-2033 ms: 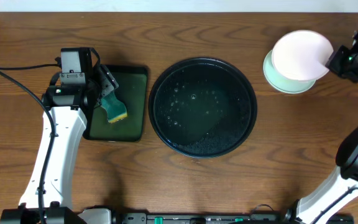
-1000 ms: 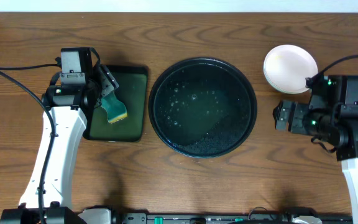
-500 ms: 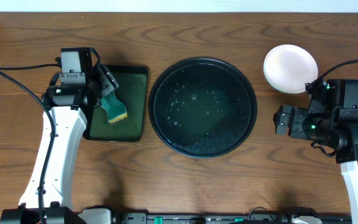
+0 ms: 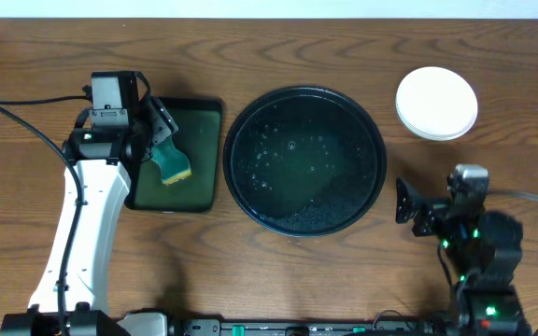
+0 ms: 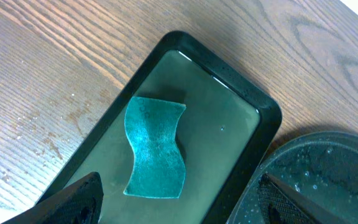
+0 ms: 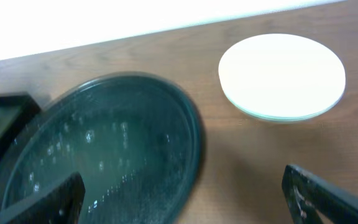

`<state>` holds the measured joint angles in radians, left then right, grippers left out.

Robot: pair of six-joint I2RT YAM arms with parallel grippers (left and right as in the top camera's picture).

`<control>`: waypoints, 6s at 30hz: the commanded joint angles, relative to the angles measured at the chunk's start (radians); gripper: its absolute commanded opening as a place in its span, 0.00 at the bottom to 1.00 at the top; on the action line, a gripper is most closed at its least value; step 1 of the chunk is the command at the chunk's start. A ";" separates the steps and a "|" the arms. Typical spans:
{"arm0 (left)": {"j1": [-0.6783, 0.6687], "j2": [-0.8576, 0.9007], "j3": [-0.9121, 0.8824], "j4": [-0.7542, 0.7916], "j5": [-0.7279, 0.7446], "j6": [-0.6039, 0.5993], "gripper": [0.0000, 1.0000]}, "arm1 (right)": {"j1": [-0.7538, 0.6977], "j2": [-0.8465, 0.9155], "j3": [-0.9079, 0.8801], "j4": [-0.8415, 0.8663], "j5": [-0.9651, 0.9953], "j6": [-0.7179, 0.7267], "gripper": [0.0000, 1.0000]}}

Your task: Clean dirty plates on tray and stack at the side

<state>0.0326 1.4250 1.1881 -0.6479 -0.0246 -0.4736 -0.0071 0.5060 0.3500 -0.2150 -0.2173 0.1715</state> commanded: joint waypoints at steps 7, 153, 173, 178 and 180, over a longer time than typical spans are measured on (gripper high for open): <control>0.005 0.000 0.015 -0.003 -0.002 0.002 0.80 | -0.009 -0.292 -0.345 0.357 0.019 -0.008 0.99; -0.023 -1.424 -1.184 0.575 0.015 0.499 0.80 | -0.009 -0.501 -0.344 0.143 0.166 -0.128 0.99; -0.023 -1.421 -1.184 0.576 0.017 0.499 0.80 | -0.009 -0.501 -0.344 0.143 0.166 -0.128 0.99; -0.023 -1.421 -1.184 0.576 0.017 0.499 0.80 | -0.009 -0.501 -0.344 0.143 0.166 -0.128 0.99; -0.023 -1.421 -1.184 0.576 0.017 0.499 0.80 | -0.009 -0.501 -0.344 0.143 0.166 -0.128 0.99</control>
<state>0.0082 0.0109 0.0345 -0.0532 0.0124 0.0082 -0.0071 0.0120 0.0071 -0.0677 -0.0544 0.0559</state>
